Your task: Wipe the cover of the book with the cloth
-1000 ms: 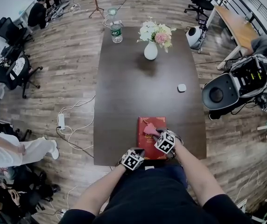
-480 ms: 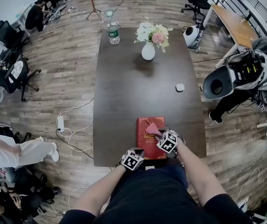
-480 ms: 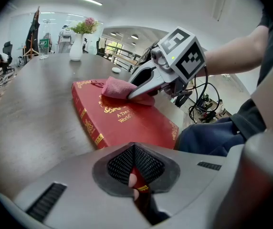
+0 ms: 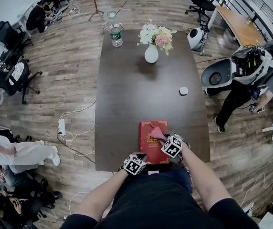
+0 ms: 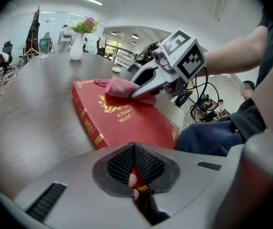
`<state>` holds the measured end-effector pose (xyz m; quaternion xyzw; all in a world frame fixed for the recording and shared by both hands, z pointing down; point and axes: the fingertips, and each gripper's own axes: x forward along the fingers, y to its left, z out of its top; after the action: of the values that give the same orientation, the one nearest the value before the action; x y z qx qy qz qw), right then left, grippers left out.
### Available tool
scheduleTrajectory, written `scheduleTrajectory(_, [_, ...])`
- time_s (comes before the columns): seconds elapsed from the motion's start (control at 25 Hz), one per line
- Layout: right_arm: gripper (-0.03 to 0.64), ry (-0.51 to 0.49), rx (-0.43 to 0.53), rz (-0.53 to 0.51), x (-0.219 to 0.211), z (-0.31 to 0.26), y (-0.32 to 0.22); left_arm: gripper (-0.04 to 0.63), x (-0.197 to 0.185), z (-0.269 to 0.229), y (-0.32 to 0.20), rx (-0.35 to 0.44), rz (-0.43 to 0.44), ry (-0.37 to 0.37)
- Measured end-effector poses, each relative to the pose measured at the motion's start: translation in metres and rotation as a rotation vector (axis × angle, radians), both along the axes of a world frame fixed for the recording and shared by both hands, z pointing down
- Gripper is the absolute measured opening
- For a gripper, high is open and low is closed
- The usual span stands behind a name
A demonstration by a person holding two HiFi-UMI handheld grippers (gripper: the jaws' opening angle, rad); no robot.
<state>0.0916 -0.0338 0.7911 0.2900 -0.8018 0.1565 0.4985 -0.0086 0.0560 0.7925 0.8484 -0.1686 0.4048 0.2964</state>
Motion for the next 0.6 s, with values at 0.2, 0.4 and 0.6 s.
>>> scheduleTrajectory(0.2, [0.117,0.003,0.003,0.009,0.007,-0.002,0.002,-0.005,0.000,0.003,-0.001,0.009,-0.004,-0.001])
scheduleTrajectory(0.4, [0.117,-0.006,0.010,0.024,0.011,-0.002,0.002,-0.005,0.000,0.001,0.000,0.006,0.003,0.010])
scheduleTrajectory(0.6, [0.117,-0.017,0.006,0.063,0.021,0.000,0.005,-0.005,-0.002,-0.001,-0.001,0.017,0.014,-0.002])
